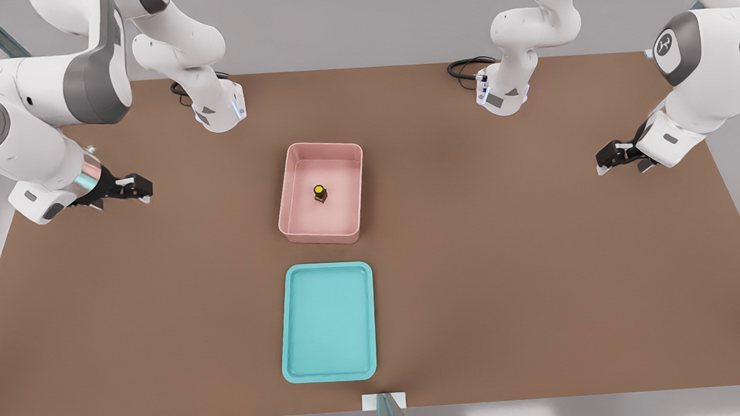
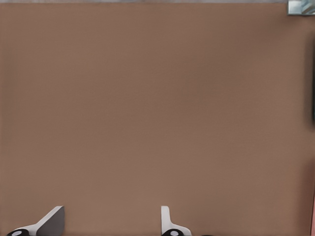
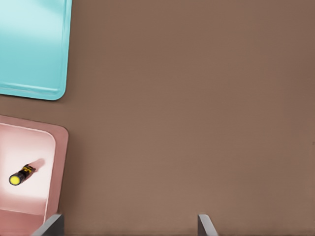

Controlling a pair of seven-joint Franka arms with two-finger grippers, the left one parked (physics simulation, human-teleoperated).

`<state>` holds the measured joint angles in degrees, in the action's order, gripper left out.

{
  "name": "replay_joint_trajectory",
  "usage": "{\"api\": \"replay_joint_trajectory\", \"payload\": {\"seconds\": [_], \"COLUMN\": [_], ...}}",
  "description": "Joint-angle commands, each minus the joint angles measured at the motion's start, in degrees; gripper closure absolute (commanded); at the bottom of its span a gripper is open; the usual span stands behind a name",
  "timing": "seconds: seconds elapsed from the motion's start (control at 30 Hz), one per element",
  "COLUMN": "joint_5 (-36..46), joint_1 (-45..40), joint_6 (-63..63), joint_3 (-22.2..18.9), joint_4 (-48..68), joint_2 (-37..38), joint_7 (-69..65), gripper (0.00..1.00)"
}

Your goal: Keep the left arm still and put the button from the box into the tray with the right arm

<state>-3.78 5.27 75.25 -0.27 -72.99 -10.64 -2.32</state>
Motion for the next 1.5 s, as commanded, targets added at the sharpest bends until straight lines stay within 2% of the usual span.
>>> {"api": "replay_joint_trajectory", "payload": {"seconds": [0.0,0.07,0.1,0.17,0.23,0.27,0.3,0.33,0.47,0.53,0.6,0.63,0.7,0.77,0.87,0.93,1.03,1.1,1.17,1.23,1.47], "joint_5": [-0.1,0.1,0.1,1.1,1.8,5.1,5.9,6.2,6.2,6.2,5.9,5.9,5.8,5.6,3.6,-0.9,-1.0,-0.7,-0.6,3.2,3.2], "joint_1": [0.1,1.2,6.7,23.2,25.9,27.3,28.1,28.2,28.7,31.3,32.1,32.4,32.4,32.4,32.4,32.1,32.1,32.4,32.5,32.4,32.4], "joint_6": [-2.0,-2.7,-7.7,-7.8,4.5,12.2,28.3,34.6,42.5,45.3,45.8,47.4,53.3,54.5,56.5,59.4,61.2,61.5,61.3,60.9,61.5], "joint_3": [-0.1,0.5,2.1,2.7,3.4,2.9,2.8,3.1,4.5,6.8,8.7,9.0,8.9,8.9,8.5,7.7,6.6,6.9,7.3,7.5,7.9], "joint_4": [0.0,-0.2,-0.3,-0.6,-5.1,-12.4,-23.5,-28.5,-38.5,-38.5,-39.1,-40.7,-45.3,-45.5,-48.2,-51.0,-51.5,-52.6,-53.2,-53.6,-53.5], "joint_2": [0.1,-0.1,-1.5,-8.1,-12.0,-10.3,-6.9,-6.2,-4.8,-5.1,-5.3,-5.3,-5.3,-5.9,-6.9,-6.9,-7.2,-7.4,-7.7,-8.1,-9.4], "joint_7": [-2.4,-2.4,-2.0,10.2,20.6,27.3,31.7,31.3,32.0,31.8,29.9,23.6,-4.0,-13.8,-15.1,-17.6,-21.8,-21.7,-21.2,-20.9,-21.8], "gripper": [0.0,0.0,0.0,0.0,0.0,0.0,0.0,0.0,0.0,0.0,0.0,0.0,0.0,0.0,0.0,0.0,0.0,0.03,0.03,0.04,0.04]}}
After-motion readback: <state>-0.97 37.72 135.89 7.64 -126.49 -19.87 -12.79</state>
